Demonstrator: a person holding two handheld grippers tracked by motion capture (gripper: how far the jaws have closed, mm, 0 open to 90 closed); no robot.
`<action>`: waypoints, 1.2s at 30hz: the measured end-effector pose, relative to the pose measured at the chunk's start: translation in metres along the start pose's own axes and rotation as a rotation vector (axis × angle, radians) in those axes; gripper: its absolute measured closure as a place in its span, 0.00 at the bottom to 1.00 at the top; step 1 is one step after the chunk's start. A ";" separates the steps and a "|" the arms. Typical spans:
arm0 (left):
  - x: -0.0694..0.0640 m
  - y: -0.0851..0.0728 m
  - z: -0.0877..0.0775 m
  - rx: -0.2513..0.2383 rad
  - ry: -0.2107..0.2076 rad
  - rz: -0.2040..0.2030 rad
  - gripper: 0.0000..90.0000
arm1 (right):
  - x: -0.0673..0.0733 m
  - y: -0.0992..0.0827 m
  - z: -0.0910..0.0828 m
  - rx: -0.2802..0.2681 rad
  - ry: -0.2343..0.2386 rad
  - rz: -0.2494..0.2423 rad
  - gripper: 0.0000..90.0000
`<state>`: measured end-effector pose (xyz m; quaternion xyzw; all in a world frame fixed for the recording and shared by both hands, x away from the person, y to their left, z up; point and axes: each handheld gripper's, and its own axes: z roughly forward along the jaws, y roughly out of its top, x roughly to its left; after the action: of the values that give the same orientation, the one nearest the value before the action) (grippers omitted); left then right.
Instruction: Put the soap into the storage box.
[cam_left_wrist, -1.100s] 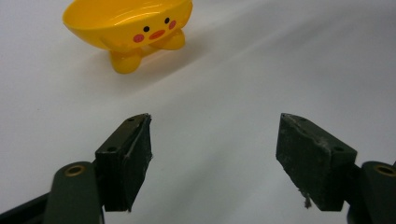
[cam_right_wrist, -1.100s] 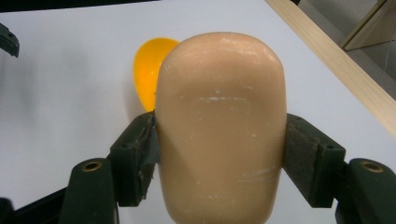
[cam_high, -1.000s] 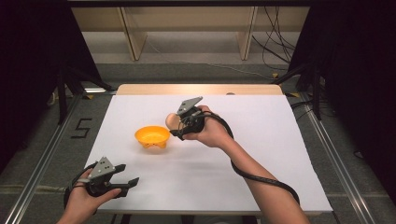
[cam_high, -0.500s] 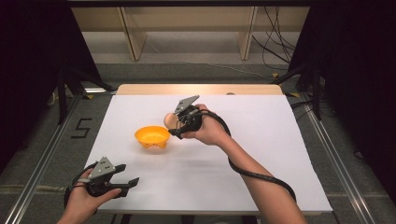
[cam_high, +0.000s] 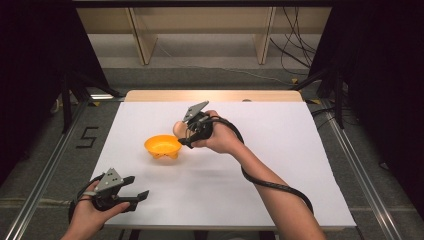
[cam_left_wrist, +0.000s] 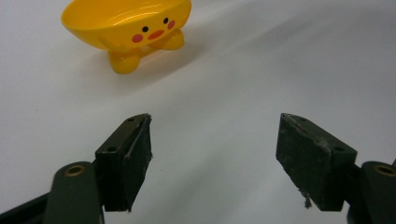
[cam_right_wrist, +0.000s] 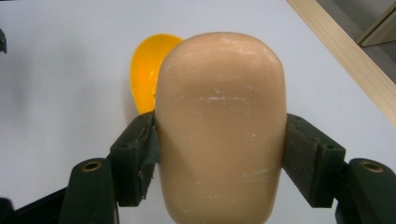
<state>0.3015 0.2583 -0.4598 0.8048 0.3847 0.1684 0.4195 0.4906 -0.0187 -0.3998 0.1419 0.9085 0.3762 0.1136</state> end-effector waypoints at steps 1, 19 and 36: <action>0.000 0.000 0.000 0.001 0.000 0.000 0.29 | 0.000 0.000 0.001 -0.001 0.000 0.002 0.37; 0.000 0.000 0.000 -0.005 -0.005 -0.009 0.29 | -0.001 0.010 0.014 0.029 0.029 -0.015 0.37; 0.001 0.000 -0.001 0.007 -0.008 -0.004 0.29 | 0.000 0.020 0.026 0.031 0.041 -0.031 0.37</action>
<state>0.3013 0.2595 -0.4597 0.8062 0.3852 0.1628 0.4185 0.5017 0.0115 -0.4035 0.1217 0.9186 0.3629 0.0986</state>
